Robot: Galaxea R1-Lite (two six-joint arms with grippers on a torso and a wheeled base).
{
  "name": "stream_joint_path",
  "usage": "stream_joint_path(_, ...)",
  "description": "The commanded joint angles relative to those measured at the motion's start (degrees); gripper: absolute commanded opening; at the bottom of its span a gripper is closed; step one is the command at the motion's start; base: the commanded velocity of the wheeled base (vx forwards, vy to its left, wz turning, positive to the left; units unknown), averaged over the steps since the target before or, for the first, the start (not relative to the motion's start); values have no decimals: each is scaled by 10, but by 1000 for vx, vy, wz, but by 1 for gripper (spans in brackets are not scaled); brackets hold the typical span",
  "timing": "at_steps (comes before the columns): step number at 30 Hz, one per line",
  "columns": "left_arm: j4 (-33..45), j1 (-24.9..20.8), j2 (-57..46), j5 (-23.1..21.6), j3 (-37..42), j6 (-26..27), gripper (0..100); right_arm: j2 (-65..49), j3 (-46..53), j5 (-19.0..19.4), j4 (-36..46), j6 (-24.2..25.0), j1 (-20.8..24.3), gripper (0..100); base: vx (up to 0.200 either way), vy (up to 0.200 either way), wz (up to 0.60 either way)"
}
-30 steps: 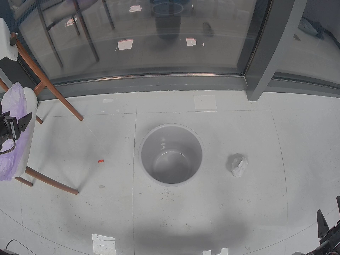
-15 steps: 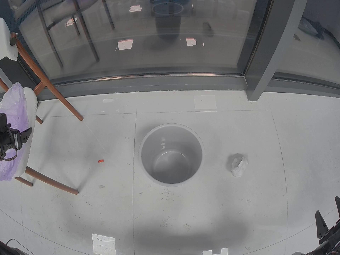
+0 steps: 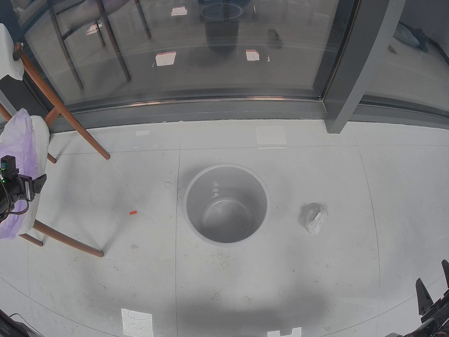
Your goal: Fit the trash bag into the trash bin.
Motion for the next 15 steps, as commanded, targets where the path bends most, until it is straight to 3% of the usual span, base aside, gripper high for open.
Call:
stream_joint_path(1,-12,0,17,1,6,-7,0,0,9,0,0,0,0,100,0,0,0)
stream_joint_path(6,-14,2,14,-5,16,-11,0,-1,9,0,0,0,-1,100,0,0,0)
stream_joint_path(9,-15,6,3,-33,16,-25,0,-5,9,0,1,0,-5,100,0,0,0)
stream_joint_path(10,-16,4,-13,-74,16,-37,0,-6,9,1,1,-1,-7,100,0,0,0)
stream_joint_path(11,-16,3,-14,-79,17,-38,0,-6,9,1,1,-1,-7,100,0,0,0)
stream_joint_path(13,-12,-11,-34,-158,20,-49,0,-25,9,4,1,-4,-13,100,0,0,0)
stream_joint_path(15,-15,-30,-37,-181,18,-61,0,-37,9,3,1,-3,-17,100,0,0,0)
